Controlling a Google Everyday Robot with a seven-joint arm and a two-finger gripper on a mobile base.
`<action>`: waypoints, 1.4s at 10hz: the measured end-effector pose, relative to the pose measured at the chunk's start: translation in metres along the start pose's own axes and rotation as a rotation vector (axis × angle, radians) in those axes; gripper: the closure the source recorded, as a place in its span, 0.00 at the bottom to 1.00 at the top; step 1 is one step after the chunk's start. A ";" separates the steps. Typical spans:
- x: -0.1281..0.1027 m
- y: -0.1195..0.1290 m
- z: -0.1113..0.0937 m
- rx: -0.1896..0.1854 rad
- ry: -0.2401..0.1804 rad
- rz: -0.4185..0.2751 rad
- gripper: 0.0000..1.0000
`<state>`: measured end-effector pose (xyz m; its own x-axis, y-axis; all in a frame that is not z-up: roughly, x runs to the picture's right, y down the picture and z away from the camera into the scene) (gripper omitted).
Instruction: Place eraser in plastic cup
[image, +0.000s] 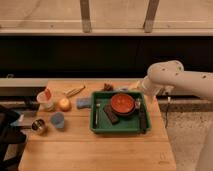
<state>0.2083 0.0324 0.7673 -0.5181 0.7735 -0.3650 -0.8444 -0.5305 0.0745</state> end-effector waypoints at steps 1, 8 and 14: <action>0.000 0.000 0.000 0.000 0.000 0.000 0.20; 0.001 0.000 0.000 -0.003 -0.006 0.005 0.20; 0.001 0.004 -0.002 0.010 0.000 -0.026 0.20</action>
<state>0.2051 0.0301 0.7652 -0.4962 0.7870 -0.3667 -0.8588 -0.5070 0.0740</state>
